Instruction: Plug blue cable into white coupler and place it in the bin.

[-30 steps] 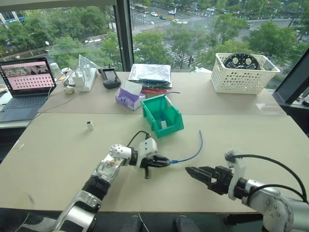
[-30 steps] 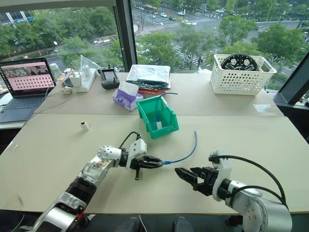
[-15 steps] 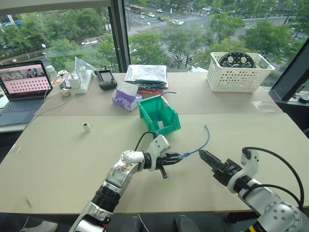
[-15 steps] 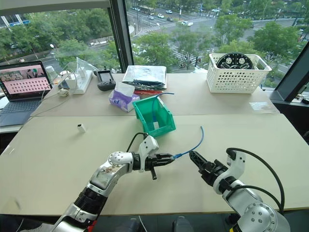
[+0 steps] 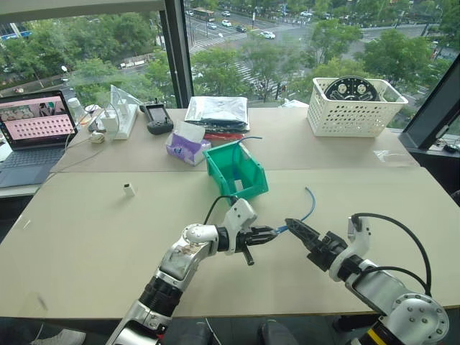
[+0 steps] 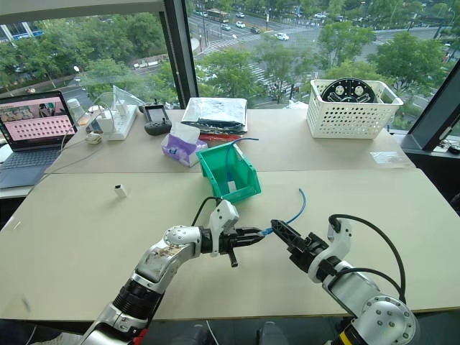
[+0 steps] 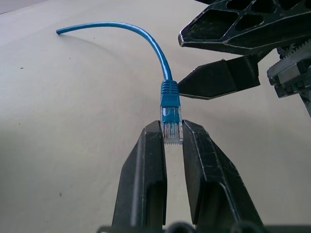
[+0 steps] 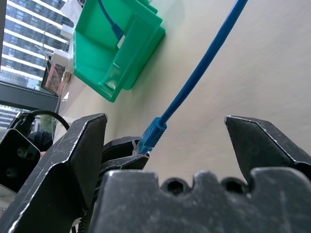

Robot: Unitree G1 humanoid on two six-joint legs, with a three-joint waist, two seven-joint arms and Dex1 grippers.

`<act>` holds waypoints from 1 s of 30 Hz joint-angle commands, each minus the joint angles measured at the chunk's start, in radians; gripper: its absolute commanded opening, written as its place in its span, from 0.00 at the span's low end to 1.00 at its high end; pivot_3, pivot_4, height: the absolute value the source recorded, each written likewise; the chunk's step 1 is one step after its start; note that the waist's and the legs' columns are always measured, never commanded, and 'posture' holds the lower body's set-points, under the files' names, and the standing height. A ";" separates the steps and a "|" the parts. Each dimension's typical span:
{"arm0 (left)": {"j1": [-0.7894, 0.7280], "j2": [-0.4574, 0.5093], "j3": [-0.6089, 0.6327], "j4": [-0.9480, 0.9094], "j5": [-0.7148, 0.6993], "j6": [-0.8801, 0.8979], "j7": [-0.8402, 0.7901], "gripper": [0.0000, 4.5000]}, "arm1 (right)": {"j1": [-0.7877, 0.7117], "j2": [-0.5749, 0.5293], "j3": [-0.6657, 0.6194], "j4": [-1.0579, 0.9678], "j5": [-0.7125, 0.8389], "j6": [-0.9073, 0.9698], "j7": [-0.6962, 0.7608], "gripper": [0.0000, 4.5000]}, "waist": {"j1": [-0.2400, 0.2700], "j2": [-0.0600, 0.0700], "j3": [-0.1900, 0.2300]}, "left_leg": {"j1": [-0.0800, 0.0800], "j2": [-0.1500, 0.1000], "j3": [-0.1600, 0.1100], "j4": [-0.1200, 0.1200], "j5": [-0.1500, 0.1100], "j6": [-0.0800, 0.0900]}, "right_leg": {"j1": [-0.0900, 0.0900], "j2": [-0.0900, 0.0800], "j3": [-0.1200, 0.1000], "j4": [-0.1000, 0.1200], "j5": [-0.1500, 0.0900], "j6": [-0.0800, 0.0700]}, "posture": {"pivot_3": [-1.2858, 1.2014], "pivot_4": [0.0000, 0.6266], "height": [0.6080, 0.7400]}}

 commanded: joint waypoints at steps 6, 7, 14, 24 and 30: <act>-0.004 -0.004 0.006 -0.031 -0.038 0.007 -0.001 0.02 | 0.049 0.134 0.131 0.088 0.321 -0.152 -0.211 1.00 | -0.001 0.000 0.000 | 0.000 0.000 0.000 0.000 0.000 0.000 | 0.000 0.000 0.000 -0.001 0.000 0.000 | 0.52 0.24 0.90; -0.004 -0.004 0.005 -0.032 -0.041 0.009 -0.001 0.02 | 0.063 0.118 0.158 0.100 0.361 -0.175 -0.240 1.00 | -0.001 0.000 0.000 | 0.000 0.000 0.000 0.000 0.000 0.000 | 0.000 0.000 0.000 -0.001 0.000 0.000 | 0.52 0.24 0.90; -0.003 -0.001 0.006 -0.033 -0.045 0.012 0.001 0.02 | 0.138 0.000 0.322 0.133 0.570 -0.346 -0.385 0.94 | -0.001 0.000 0.000 | -0.001 0.001 0.000 0.000 0.000 0.000 | 0.000 0.000 0.000 -0.003 0.000 0.001 | 0.52 0.24 0.90; -0.003 -0.003 0.006 -0.028 -0.051 0.010 0.002 0.02 | 0.221 -0.168 0.514 0.121 0.729 -0.578 -0.458 0.24 | -0.002 0.000 0.000 | -0.003 0.001 0.000 -0.001 0.000 0.000 | 0.000 0.000 0.000 -0.004 -0.001 0.001 | 0.52 0.24 0.90; 0.003 0.002 0.010 -0.029 -0.053 0.006 0.005 0.02 | 0.238 -0.222 0.563 0.104 0.737 -0.693 -0.446 0.00 | -0.003 0.000 0.000 | -0.003 0.001 0.001 -0.001 0.000 0.001 | 0.000 0.001 0.000 -0.005 -0.001 0.002 | 0.52 0.24 0.90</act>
